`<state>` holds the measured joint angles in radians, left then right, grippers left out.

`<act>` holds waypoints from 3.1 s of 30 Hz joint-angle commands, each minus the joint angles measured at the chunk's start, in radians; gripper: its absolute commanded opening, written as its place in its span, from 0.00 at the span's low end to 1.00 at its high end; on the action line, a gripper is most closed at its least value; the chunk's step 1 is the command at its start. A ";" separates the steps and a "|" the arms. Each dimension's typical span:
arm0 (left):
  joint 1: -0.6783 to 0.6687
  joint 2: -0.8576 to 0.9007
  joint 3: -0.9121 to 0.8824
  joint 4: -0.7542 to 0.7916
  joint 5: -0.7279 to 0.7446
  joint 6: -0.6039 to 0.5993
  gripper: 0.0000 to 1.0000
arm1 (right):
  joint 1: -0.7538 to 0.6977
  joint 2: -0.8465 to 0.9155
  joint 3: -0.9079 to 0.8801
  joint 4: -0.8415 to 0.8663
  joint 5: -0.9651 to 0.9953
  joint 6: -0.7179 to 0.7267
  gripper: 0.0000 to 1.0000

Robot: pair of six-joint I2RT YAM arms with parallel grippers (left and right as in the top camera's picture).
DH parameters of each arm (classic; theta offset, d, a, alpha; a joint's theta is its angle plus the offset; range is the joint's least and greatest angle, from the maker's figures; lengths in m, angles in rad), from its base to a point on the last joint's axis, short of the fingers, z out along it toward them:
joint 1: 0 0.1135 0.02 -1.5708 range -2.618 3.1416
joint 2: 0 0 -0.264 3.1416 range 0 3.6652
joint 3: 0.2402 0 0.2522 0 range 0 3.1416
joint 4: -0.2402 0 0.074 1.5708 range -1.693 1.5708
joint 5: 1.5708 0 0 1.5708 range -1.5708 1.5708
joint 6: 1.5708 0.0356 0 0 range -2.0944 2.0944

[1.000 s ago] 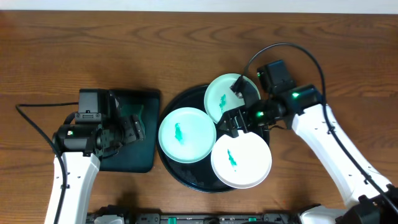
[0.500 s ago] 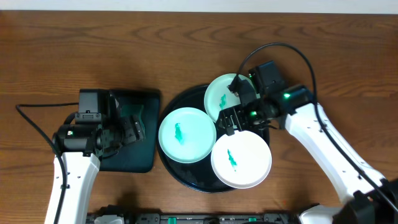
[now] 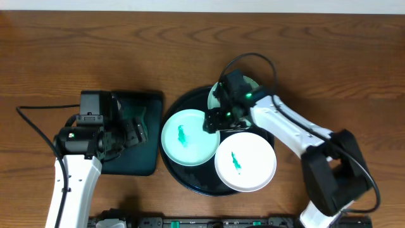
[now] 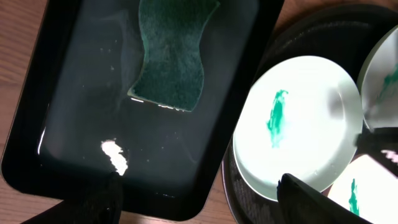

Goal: Clean dirty plates on tray and stack at the side
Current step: 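Reach the right gripper to the top plate's rim and grip it, then grasp the green sponge with the left gripper and lift it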

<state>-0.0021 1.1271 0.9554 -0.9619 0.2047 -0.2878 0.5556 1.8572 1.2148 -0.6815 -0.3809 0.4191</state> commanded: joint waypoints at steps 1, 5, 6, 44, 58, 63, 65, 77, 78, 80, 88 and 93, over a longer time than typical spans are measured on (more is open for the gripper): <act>-0.002 0.001 0.024 -0.003 0.005 0.013 0.80 | 0.021 0.010 0.013 0.012 0.004 0.038 0.74; -0.002 0.001 0.022 -0.002 0.005 0.013 0.80 | 0.021 0.012 0.013 0.011 0.006 0.068 0.68; -0.002 0.001 0.022 -0.002 0.005 0.013 0.80 | 0.021 0.015 0.013 0.008 0.011 0.080 0.66; -0.002 0.245 0.014 0.143 -0.111 0.013 0.53 | 0.021 0.118 0.011 -0.014 0.063 0.088 0.04; -0.002 0.513 0.014 0.320 -0.111 0.014 0.52 | 0.021 0.118 0.011 -0.023 0.062 0.073 0.04; -0.002 0.555 0.014 0.375 -0.112 0.017 0.51 | 0.021 0.118 0.011 -0.033 0.062 0.073 0.04; -0.002 0.572 0.014 0.406 -0.112 0.017 0.49 | 0.021 0.118 0.011 -0.034 0.062 0.073 0.04; -0.002 0.591 0.015 0.473 -0.114 0.032 0.07 | 0.021 0.118 0.012 -0.064 0.062 0.056 0.03; -0.002 0.590 0.015 0.463 -0.097 0.031 0.07 | 0.021 0.118 0.012 -0.068 0.063 0.054 0.02; -0.002 0.587 0.015 0.441 -0.071 0.031 0.07 | 0.021 0.118 0.011 -0.072 0.063 0.054 0.01; -0.004 0.487 0.017 0.362 -0.062 0.020 0.07 | 0.021 0.118 0.011 -0.071 0.063 0.043 0.01; -0.004 0.424 0.016 0.313 -0.095 -0.006 0.07 | 0.021 0.118 0.011 -0.070 0.063 0.043 0.01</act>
<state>-0.0021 1.5929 0.9653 -0.6357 0.1310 -0.2745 0.5709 1.9572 1.2240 -0.7418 -0.3290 0.4854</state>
